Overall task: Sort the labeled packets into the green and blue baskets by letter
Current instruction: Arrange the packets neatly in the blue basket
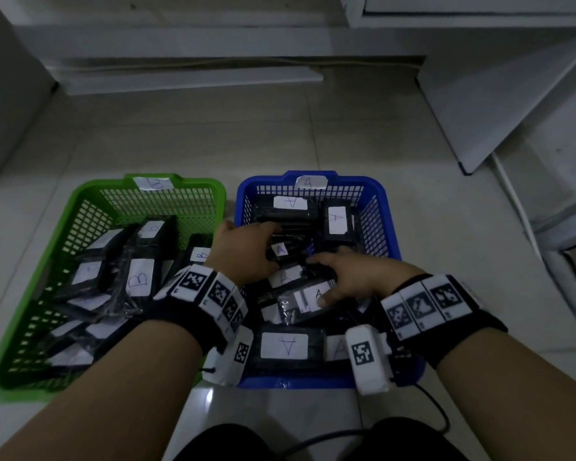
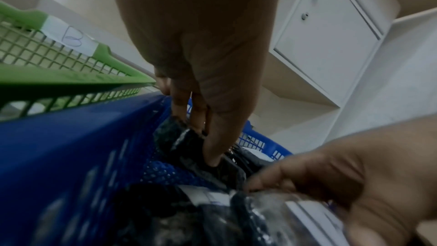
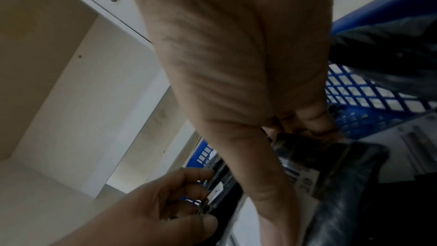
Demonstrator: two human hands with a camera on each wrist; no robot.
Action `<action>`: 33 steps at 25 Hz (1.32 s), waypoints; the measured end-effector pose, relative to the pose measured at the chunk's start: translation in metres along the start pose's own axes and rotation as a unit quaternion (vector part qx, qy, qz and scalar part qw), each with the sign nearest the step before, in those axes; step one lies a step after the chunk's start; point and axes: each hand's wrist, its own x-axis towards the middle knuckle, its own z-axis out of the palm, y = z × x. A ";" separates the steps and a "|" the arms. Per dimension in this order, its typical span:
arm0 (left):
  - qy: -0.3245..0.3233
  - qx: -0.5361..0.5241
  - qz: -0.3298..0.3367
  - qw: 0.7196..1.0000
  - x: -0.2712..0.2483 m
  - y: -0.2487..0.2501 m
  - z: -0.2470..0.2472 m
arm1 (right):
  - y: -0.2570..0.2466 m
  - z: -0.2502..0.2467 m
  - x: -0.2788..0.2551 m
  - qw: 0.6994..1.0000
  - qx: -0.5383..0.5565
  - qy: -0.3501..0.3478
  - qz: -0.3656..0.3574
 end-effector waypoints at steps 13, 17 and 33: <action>-0.173 0.092 0.066 0.979 0.006 0.018 0.008 | 0.023 -0.029 -0.031 0.972 0.068 0.225 0.016; -0.092 0.067 0.065 0.991 0.014 0.017 0.008 | 0.017 -0.022 -0.018 0.932 0.208 0.297 -0.015; -0.075 0.110 0.014 0.991 0.035 0.022 0.023 | 0.040 -0.020 0.004 0.879 0.381 0.286 -0.009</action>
